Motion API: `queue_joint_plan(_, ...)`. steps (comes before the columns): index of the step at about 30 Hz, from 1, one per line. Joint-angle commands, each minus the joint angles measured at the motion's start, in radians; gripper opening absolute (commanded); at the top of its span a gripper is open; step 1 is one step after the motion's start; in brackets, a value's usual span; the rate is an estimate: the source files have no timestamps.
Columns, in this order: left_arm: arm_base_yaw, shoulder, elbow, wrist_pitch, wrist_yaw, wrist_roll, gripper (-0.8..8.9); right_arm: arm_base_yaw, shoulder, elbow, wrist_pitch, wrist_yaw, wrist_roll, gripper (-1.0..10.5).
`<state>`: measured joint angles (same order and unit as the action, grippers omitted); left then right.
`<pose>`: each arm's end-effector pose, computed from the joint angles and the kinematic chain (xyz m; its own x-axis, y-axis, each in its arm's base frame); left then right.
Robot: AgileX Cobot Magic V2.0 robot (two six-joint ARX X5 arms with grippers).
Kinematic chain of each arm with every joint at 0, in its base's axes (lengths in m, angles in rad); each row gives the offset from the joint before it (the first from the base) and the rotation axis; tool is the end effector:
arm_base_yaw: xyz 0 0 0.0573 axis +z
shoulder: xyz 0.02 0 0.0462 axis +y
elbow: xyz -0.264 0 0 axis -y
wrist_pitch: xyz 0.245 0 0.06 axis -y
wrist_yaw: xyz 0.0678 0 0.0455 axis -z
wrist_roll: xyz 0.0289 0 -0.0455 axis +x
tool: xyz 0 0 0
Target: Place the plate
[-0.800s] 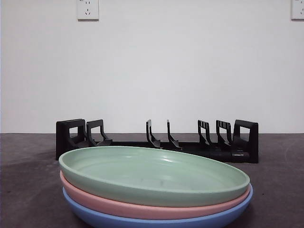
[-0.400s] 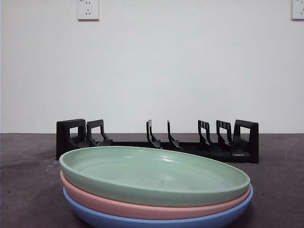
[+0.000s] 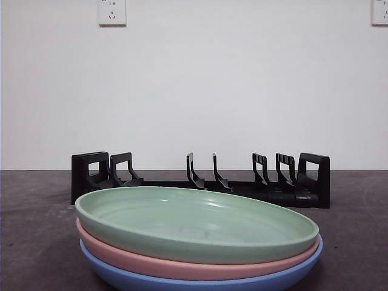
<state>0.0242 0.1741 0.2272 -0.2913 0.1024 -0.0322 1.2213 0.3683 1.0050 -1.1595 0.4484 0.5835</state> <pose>0.0953 -0.0006 0.1994 0.9689 -0.0788 -0.2347 0.0676 0.9962 -0.0554 0.0174 0.0111 0.3456 0.6747 0.5851 -0.4499 -0.5050 0.8105 0.2967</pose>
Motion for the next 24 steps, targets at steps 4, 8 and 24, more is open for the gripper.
queue_joint_plan(4, 0.002, -0.079, -0.170, 0.169, -0.053, -0.010, 0.06, 0.011, 0.002, 0.004, 0.006, 0.005, 0.008, 0.2)
queue_joint_plan(8, 0.000, -0.113, -0.215, 0.163, -0.070, -0.025, 0.06, 0.011, 0.002, 0.004, 0.006, 0.005, 0.008, 0.2)
queue_joint_plan(24, -0.038, -0.171, -0.215, 0.097, -0.118, 0.003, 0.06, 0.011, 0.002, 0.004, 0.006, 0.005, 0.008, 0.2)
